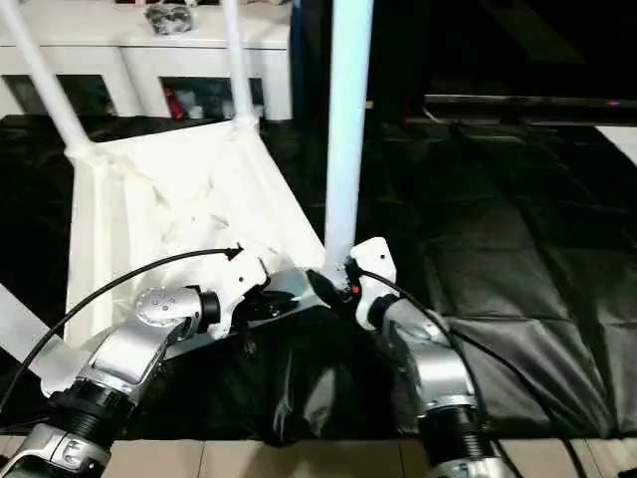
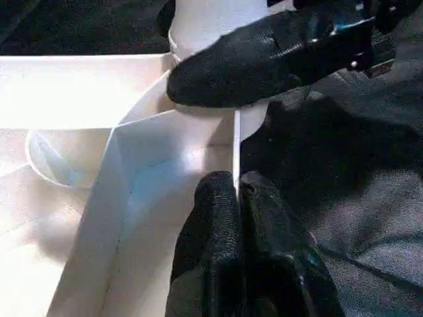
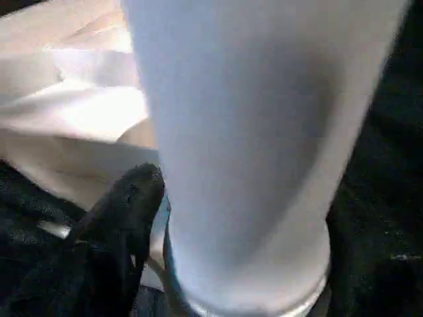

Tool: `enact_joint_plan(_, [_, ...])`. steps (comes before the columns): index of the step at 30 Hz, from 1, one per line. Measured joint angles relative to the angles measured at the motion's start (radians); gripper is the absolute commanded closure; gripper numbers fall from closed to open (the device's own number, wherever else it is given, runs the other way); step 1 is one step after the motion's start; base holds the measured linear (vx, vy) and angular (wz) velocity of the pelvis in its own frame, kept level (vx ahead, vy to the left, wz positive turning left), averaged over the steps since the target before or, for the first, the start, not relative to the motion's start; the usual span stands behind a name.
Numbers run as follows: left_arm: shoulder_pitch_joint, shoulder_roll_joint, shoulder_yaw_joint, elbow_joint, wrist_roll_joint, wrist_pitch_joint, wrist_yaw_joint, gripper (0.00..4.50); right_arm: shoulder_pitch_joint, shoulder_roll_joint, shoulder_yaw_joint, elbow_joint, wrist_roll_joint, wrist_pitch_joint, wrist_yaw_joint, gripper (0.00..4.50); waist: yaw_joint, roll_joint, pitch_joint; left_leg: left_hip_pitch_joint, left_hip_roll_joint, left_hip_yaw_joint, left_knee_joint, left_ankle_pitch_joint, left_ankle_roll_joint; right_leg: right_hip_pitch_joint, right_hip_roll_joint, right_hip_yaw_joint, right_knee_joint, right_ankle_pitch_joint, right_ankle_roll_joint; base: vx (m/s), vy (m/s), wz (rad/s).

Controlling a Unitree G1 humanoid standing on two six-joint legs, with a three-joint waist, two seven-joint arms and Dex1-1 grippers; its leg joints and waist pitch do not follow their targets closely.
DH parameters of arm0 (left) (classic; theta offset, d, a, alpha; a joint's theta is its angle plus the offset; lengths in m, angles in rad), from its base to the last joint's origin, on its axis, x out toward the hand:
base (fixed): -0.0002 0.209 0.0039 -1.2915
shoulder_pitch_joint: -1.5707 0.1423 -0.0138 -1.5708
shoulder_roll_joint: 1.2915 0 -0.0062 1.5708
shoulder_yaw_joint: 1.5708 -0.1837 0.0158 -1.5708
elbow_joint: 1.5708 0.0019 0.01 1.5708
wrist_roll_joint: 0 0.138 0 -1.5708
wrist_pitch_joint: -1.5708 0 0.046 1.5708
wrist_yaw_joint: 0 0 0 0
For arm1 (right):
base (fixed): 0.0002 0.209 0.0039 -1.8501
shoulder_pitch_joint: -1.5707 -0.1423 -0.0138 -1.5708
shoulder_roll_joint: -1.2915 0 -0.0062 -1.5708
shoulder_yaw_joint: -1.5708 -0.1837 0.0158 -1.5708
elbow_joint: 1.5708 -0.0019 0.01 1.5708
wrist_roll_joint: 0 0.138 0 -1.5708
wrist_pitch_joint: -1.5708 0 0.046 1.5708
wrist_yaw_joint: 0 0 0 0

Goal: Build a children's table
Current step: Rotate leg to tighten

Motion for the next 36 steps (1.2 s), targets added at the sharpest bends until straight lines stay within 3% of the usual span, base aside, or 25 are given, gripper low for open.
enact_joint_plan(5, [-0.002, 0.027, -0.005, 0.002, -0.016, -0.016, -0.066, 4.50, -0.005, -0.074, 0.043, -0.001, 0.000, -0.018, 0.131, 0.54, 0.006, -0.001, 0.001, 0.000, 0.000, 0.001, 0.000, 0.000, 0.000, 0.000, 0.000, -0.002, 0.000, 0.000, 0.000, 0.000, 0.000, 0.00])
enact_joint_plan(11, [-0.026, 0.104, -0.021, 0.052, -0.060, -0.080, -0.230, 4.50, -0.012, -0.192, 0.106, -0.018, 0.040, -0.020, 0.394, 0.54, 0.030, -0.007, 0.002, 0.000, 0.001, 0.002, 0.003, 0.000, 0.000, 0.000, 0.000, -0.001, 0.001, 0.000, -0.001, 0.000, 0.000, 0.00])
enact_joint_plan(22, [-0.082, 0.147, -0.048, 0.134, -0.087, -0.149, -0.381, 4.50, -0.026, -0.277, 0.149, -0.034, 0.060, -0.018, 0.579, 1.49, 0.055, -0.017, 0.006, -0.001, 0.001, 0.002, 0.007, 0.000, 0.000, 0.000, -0.001, 0.000, 0.006, 0.000, -0.001, 0.000, 0.000, 0.00])
enact_joint_plan(29, [-0.081, 0.142, -0.046, 0.140, -0.085, -0.155, -0.365, 4.50, -0.005, -0.263, 0.134, -0.053, 0.061, -0.001, 0.543, 1.76, 0.054, -0.017, 0.006, -0.001, 0.001, 0.001, 0.007, 0.000, 0.000, 0.000, -0.001, 0.000, 0.008, 0.000, -0.001, 0.000, 0.000, 0.00])
enact_joint_plan(32, [-0.073, 0.119, -0.027, 0.140, -0.077, -0.141, -0.289, 4.50, 0.011, -0.207, 0.085, -0.047, 0.060, 0.021, 0.435, 1.78, 0.048, -0.017, 0.006, 0.000, 0.001, 0.001, 0.007, 0.000, 0.000, 0.000, -0.001, 0.001, 0.011, 0.000, 0.000, 0.000, 0.000, 0.00])
enact_joint_plan(36, [-0.048, 0.064, -0.001, 0.105, -0.041, -0.084, -0.142, 4.50, 0.012, -0.076, 0.015, -0.004, 0.044, 0.020, 0.180, 1.78, 0.018, -0.016, 0.006, 0.001, 0.000, -0.002, 0.006, 0.000, 0.000, 0.000, -0.001, 0.001, 0.012, -0.002, 0.003, 0.000, 0.000, 0.00])
